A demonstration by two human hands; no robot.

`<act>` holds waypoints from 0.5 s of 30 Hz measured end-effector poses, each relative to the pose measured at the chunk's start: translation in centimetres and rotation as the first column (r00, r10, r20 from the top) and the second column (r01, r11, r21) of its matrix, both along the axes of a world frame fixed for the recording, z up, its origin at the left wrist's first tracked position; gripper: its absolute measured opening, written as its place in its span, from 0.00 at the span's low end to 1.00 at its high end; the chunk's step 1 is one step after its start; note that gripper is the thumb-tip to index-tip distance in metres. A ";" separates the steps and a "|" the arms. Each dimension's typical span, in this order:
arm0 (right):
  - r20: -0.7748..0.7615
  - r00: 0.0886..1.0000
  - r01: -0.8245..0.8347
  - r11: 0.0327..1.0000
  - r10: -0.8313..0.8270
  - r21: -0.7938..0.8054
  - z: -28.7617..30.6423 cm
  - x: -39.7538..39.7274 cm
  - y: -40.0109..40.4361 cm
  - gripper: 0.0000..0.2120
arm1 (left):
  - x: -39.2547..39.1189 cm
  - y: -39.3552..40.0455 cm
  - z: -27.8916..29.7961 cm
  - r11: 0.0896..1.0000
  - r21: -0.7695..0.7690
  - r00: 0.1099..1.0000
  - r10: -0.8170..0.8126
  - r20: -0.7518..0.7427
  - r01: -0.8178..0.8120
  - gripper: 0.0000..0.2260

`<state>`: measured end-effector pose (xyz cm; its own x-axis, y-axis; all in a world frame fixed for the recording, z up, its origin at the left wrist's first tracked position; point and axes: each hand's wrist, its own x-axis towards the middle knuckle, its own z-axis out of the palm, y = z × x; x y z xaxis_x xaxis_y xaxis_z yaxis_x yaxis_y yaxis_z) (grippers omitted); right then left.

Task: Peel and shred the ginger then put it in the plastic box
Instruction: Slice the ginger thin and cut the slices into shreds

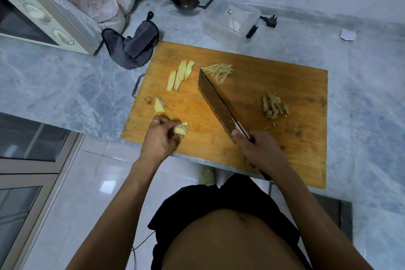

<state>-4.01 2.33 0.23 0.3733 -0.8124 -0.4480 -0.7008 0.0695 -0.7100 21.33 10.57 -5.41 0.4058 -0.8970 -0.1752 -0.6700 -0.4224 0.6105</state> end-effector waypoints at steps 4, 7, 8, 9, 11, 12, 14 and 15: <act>-0.008 1.000 0.002 1.000 -0.002 0.005 0.0 0.0 0.2 0.28 | 0.2 -0.2 -0.2 0.987 -0.064 0.989 -0.143 0.044 0.146 0.16; -0.013 1.000 -0.001 1.000 0.001 -0.021 -0.2 -0.1 0.5 0.27 | 0.6 -0.2 -0.3 0.962 -0.053 0.962 -0.265 0.064 0.268 0.18; -0.025 1.000 -0.009 0.999 0.008 -0.042 -0.4 -0.2 0.6 0.26 | 0.5 -0.1 -0.2 0.961 -0.050 0.962 -0.269 0.055 0.272 0.19; -0.037 0.999 -0.023 0.997 0.021 -0.068 -0.4 -0.2 0.7 0.25 | 0.4 0.0 0.0 0.968 -0.044 0.968 -0.246 0.041 0.248 0.20; -0.043 0.997 -0.065 0.991 0.061 -0.115 -0.4 -0.2 0.7 0.24 | -0.4 0.6 0.6 0.996 -0.048 0.997 -0.078 0.006 0.078 0.20; -0.041 0.995 -0.094 0.988 0.089 -0.127 -0.5 -0.3 0.6 0.24 | -0.9 1.0 1.0 0.996 -0.056 0.997 0.073 -0.030 -0.074 0.18; -0.038 0.987 -0.160 0.979 0.157 -0.123 -0.4 -0.2 0.2 0.24 | -1.9 1.6 1.1 0.916 0.016 0.909 0.399 -0.121 -0.400 0.08; -0.034 0.981 -0.196 0.974 0.193 -0.116 -0.4 -0.1 0.0 0.24 | -2.3 1.7 0.9 0.858 0.099 0.842 0.513 -0.166 -0.503 0.05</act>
